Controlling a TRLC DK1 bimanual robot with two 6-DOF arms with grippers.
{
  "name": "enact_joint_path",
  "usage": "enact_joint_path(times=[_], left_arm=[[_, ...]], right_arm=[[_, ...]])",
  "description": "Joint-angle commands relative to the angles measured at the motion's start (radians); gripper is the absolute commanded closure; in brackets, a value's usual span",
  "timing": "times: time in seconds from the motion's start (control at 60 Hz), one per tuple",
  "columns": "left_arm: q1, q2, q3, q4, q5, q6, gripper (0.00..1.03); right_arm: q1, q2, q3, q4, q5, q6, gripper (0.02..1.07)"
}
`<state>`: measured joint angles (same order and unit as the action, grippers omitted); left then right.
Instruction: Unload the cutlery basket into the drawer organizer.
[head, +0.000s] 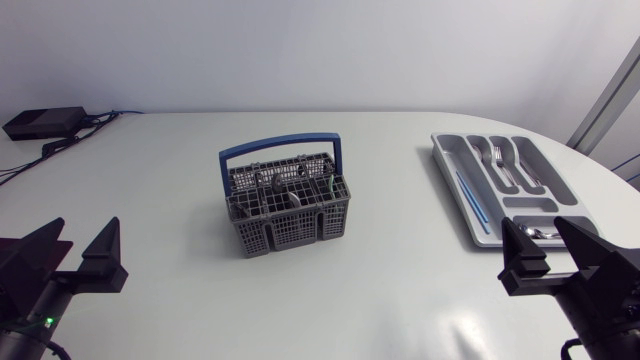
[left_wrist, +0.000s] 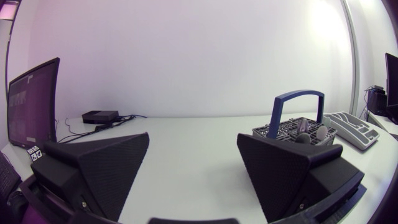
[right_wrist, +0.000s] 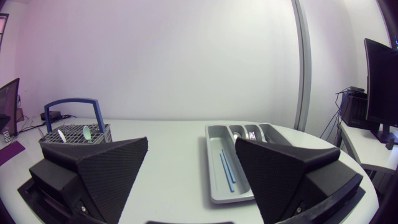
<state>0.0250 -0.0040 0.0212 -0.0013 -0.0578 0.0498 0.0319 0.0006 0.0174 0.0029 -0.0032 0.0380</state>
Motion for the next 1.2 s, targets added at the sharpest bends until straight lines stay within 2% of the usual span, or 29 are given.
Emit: enact_joint_path(times=[0.0, 0.667, 1.183], left_arm=[[-0.002, -0.008, -0.021, 0.007, 0.004, -0.002, 0.04], [0.004, -0.01, -0.012, 0.015, -0.011, -0.045, 0.04], [0.01, 0.01, 0.118, -0.085, -0.013, -0.047, 0.04]], right_arm=[[0.008, -0.007, -0.019, -0.009, -0.003, 0.02, 0.06], [0.01, -0.008, -0.016, -0.003, 0.016, 0.025, 0.06], [0.022, 0.024, 0.036, 0.0, 0.026, 0.023, 0.06]])
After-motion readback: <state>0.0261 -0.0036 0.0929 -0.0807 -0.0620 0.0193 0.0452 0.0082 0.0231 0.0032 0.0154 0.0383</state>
